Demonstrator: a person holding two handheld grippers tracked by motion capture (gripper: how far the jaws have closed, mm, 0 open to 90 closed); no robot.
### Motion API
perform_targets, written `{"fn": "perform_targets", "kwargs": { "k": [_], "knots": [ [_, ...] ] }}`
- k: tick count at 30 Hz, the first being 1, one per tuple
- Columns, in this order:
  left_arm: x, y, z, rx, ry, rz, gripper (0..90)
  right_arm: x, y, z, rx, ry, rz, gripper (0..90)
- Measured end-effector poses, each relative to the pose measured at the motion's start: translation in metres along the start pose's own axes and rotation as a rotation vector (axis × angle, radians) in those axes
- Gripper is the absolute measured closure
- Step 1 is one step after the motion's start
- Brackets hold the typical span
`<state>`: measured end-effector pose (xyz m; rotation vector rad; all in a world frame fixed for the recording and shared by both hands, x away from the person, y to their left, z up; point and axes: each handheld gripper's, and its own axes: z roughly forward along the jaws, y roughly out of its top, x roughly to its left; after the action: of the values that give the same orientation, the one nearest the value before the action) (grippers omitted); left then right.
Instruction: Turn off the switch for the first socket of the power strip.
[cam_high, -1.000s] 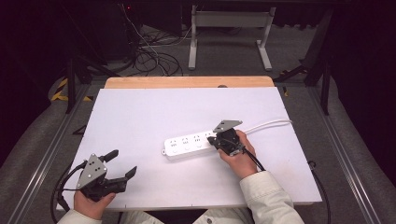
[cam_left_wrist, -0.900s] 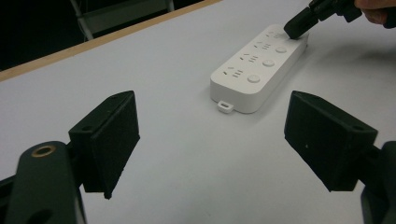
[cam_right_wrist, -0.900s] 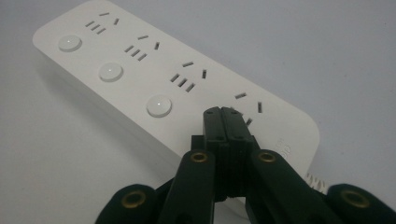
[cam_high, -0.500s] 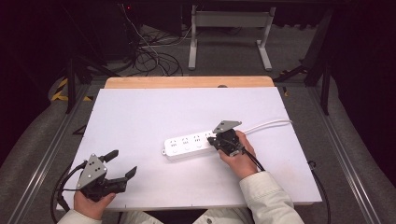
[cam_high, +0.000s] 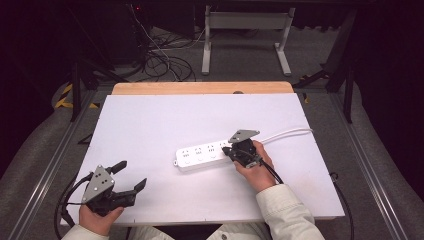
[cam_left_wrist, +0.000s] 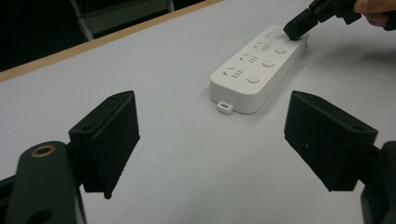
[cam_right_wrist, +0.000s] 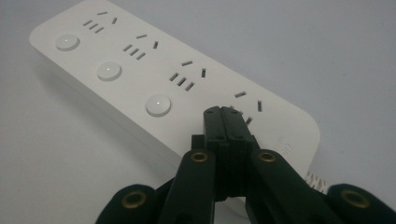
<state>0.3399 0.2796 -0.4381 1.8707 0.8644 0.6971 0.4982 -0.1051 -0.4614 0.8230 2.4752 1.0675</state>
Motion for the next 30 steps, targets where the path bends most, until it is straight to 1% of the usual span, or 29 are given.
{"fn": "perform_targets", "kwargs": {
  "k": [3,10,13,16,18,19,20,21,22,23,24,26,28,30],
  "knots": [
    [0.000,0.000,0.000,-0.003,-0.001,-0.007,18.2,0.000,0.000,0.000,0.000,-0.001,0.007,90.0],
    [0.000,0.000,-0.001,-0.002,0.000,-0.001,18.2,-0.001,-0.001,0.001,-0.006,0.004,0.010,90.0],
    [0.000,0.000,0.000,-0.004,-0.001,-0.008,18.2,-0.001,-0.001,0.001,0.002,0.006,0.006,90.0],
    [0.000,0.000,-0.001,-0.003,-0.002,-0.006,18.2,-0.001,0.000,0.001,0.001,0.008,0.003,90.0],
    [0.000,0.000,-0.001,-0.003,-0.001,-0.004,18.2,0.001,0.001,0.000,0.008,-0.017,-0.005,90.0],
    [0.000,0.000,-0.001,-0.005,-0.001,-0.007,18.2,0.002,0.003,-0.005,0.011,-0.041,-0.016,90.0],
    [0.000,0.000,-0.001,-0.006,-0.003,-0.007,18.2,0.002,0.003,-0.005,0.011,-0.041,-0.016,90.0],
    [0.000,0.000,-0.001,-0.008,-0.003,-0.007,18.2,0.000,0.005,-0.014,-0.056,-0.011,0.005,90.0],
    [0.001,0.000,-0.001,-0.008,-0.004,-0.007,18.2,0.000,0.005,-0.014,-0.056,-0.011,0.005,90.0],
    [0.001,0.000,-0.001,-0.008,-0.004,-0.008,18.2,0.000,0.006,-0.018,-0.076,-0.003,0.012,90.0],
    [0.001,0.000,0.000,-0.006,-0.006,-0.012,18.2,0.000,0.010,-0.026,-0.106,0.008,0.019,90.0],
    [0.001,0.000,0.000,-0.003,-0.006,-0.013,18.2,0.001,0.011,-0.028,-0.109,0.007,0.016,90.0],
    [0.001,0.000,0.000,-0.005,-0.004,-0.006,18.2,0.005,0.013,-0.031,-0.114,0.008,-0.002,90.0],
    [0.001,0.000,-0.001,-0.006,-0.002,-0.005,18.2,0.006,0.014,-0.033,-0.119,0.007,-0.004,90.0]
  ]
}}
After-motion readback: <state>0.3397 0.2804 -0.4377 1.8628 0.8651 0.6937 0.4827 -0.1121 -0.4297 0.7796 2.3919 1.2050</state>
